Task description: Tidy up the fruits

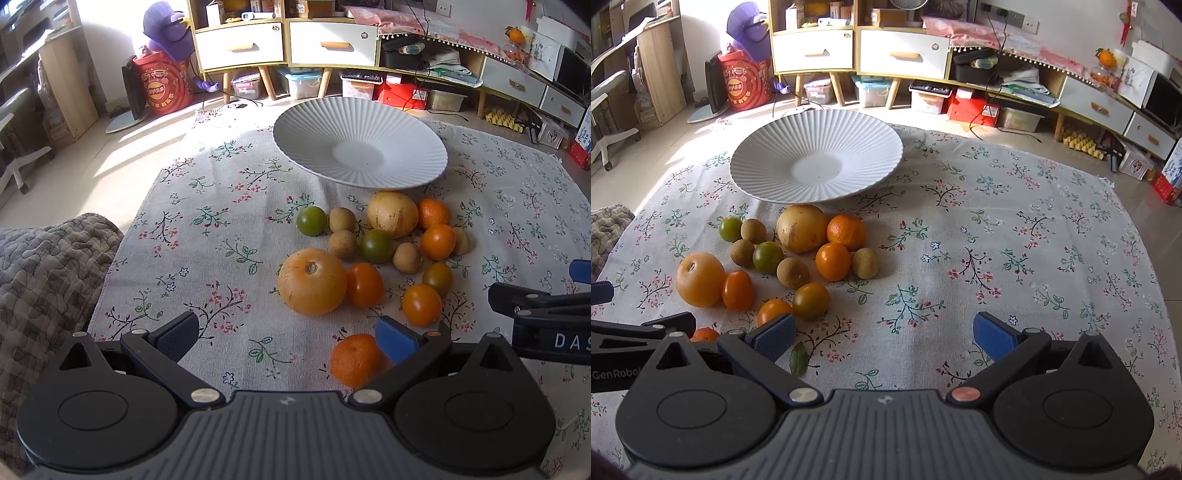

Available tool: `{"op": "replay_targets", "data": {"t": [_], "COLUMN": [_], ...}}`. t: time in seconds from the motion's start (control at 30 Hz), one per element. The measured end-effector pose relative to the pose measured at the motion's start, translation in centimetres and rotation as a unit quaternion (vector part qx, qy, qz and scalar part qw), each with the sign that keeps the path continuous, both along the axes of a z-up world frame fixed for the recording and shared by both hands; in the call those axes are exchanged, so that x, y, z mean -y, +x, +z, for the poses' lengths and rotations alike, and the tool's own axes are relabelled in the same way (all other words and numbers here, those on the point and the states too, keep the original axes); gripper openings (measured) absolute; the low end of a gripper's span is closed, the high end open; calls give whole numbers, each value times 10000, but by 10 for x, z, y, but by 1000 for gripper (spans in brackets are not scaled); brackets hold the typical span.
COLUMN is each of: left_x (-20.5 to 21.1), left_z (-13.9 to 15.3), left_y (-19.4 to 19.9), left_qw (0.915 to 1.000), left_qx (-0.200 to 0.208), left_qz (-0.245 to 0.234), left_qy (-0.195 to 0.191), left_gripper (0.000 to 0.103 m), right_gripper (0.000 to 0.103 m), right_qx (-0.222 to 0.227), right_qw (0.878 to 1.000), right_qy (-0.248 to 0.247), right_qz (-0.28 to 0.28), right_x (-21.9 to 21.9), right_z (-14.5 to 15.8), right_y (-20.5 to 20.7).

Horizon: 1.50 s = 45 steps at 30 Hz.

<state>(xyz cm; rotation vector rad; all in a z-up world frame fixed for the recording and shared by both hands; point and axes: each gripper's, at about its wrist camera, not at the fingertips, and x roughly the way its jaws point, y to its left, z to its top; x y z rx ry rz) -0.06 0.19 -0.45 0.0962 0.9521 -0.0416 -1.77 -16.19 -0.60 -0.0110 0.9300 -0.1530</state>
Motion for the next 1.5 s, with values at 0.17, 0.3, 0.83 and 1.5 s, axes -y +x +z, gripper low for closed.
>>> {"op": "replay_targets", "data": {"t": [0.17,0.3,0.83,1.5], "left_x": [0,0,1,-1], "left_z": [1,2,0,1], "left_y": [1,1,2,2], "left_qw": [10000,10000,10000,10000], "left_qx": [-15,-16,-50,-39], "left_qz": [-8,-7,-1,-12], "left_qy": [-8,-13,2,3], "left_gripper": [92,92,92,92], "right_gripper": [103,103,103,103], "right_qx": [2,3,10,11], "right_qw": [10000,10000,10000,10000], "right_qy": [0,5,-16,-18], "right_qz": [-8,-2,54,59], "right_x": [0,0,-3,-5], "right_z": [-1,-1,0,1], "right_y": [1,1,-1,-1]}}
